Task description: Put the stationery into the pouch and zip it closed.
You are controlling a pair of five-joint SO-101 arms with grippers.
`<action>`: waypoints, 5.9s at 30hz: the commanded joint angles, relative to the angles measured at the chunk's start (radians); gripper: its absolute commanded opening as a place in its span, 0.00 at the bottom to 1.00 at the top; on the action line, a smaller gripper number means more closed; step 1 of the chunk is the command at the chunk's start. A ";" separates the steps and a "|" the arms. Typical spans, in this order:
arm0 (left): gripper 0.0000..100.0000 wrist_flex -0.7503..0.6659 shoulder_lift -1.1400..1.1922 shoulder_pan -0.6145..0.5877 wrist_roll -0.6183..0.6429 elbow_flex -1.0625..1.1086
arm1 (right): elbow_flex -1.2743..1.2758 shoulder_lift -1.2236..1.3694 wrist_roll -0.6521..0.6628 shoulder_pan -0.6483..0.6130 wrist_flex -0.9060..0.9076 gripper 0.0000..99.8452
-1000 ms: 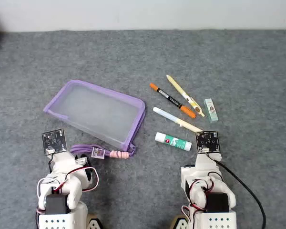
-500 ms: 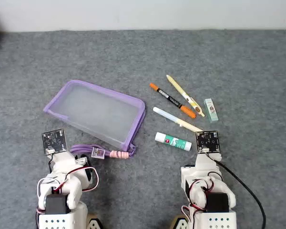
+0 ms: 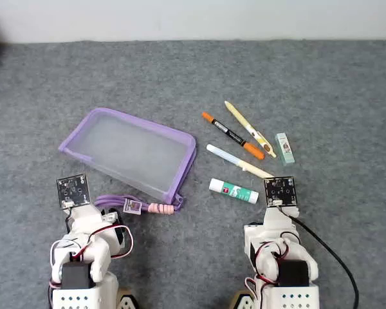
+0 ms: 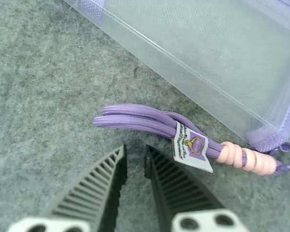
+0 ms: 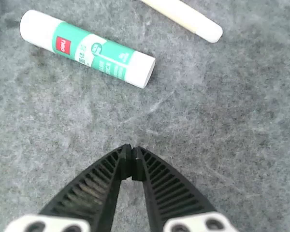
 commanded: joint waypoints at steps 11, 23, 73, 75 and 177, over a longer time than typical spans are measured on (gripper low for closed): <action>0.07 0.003 -0.009 -0.005 0.003 -0.008 | 0.017 -0.007 0.008 0.004 0.008 0.01; 0.07 0.003 -0.009 -0.005 0.003 -0.008 | 0.017 -0.007 0.008 -0.018 0.007 0.01; 0.07 0.003 -0.009 -0.005 0.003 -0.008 | -0.793 0.924 -0.190 -0.447 -0.113 0.01; 0.07 0.003 -0.009 -0.005 0.003 -0.008 | -0.838 1.020 -0.192 -0.487 -0.145 0.01; 0.07 0.003 -0.009 -0.005 0.003 -0.008 | -1.359 1.963 -0.442 -0.648 -0.107 0.13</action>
